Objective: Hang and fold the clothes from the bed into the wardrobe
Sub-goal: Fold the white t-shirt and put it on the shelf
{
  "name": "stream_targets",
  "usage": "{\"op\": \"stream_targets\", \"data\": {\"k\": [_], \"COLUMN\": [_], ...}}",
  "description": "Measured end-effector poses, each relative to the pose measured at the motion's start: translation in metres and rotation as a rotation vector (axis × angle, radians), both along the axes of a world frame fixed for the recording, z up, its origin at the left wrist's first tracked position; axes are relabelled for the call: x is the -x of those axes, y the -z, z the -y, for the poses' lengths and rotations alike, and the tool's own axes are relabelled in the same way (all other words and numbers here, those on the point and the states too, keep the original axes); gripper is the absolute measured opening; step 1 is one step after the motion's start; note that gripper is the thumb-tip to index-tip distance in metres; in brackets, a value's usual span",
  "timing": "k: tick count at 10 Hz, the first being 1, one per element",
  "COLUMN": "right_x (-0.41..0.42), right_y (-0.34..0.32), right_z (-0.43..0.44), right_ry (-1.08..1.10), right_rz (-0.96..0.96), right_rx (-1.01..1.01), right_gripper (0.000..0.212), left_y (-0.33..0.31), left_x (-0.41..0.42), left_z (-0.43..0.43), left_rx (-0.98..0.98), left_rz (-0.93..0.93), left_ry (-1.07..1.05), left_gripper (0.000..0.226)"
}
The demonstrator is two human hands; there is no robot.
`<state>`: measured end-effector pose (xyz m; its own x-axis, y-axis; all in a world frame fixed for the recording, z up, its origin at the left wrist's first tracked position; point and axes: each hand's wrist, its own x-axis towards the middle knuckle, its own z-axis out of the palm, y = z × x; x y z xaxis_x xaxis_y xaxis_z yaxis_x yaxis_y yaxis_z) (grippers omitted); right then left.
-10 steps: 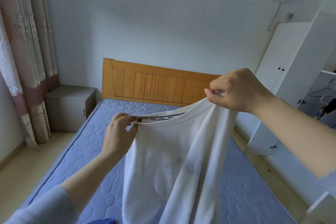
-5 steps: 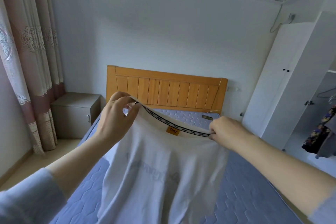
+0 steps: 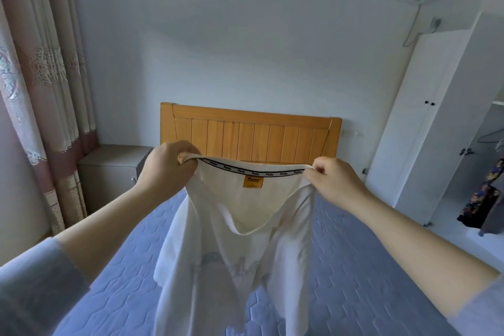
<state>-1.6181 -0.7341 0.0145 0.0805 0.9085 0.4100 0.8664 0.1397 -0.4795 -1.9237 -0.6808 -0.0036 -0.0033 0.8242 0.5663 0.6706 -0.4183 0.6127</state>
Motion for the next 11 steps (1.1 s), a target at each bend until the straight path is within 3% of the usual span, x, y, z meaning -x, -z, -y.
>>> {"op": "stream_targets", "data": {"k": [2, 3, 4, 5, 6, 7, 8, 10, 11], "right_x": [-0.003, -0.008, -0.015, -0.019, -0.024, -0.024, -0.028, -0.059, -0.069], "right_y": [-0.005, -0.006, -0.006, -0.008, -0.005, -0.009, -0.011, -0.004, 0.003], "right_z": [-0.006, -0.004, -0.001, 0.004, 0.006, 0.01, 0.014, 0.013, 0.013], "right_ry": [-0.056, -0.09, -0.137, -0.21, -0.257, -0.304, -0.341, -0.428, -0.414], "right_rz": [-0.438, -0.462, -0.499, -0.64, -0.701, -0.643, -0.566, -0.537, -0.523], "right_rx": [0.162, 0.17, 0.173, 0.274, 0.345, 0.352, 0.366, 0.602, 0.654], "right_gripper": [0.029, 0.028, 0.043, 0.038, 0.046, 0.061, 0.095, 0.088, 0.043], "left_y": [-0.007, -0.011, -0.012, -0.012, -0.014, -0.016, -0.016, -0.005, 0.0], "left_x": [-0.004, -0.002, -0.001, -0.004, -0.006, -0.002, 0.004, 0.014, 0.027], "left_z": [0.0, 0.0, -0.001, 0.001, 0.001, -0.001, -0.003, 0.001, 0.004], "left_rx": [0.149, 0.179, 0.212, 0.325, 0.529, 0.66, 0.667, 0.721, 0.779], "left_rz": [0.098, 0.068, -0.005, 0.11, 0.374, 0.523, 0.453, 0.494, 0.43], "left_ry": [-0.002, -0.042, -0.08, -0.034, 0.094, 0.245, 0.379, 0.54, 0.565], "left_gripper": [0.022, 0.021, 0.025, 0.029, 0.029, 0.029, 0.026, 0.011, 0.015]}}
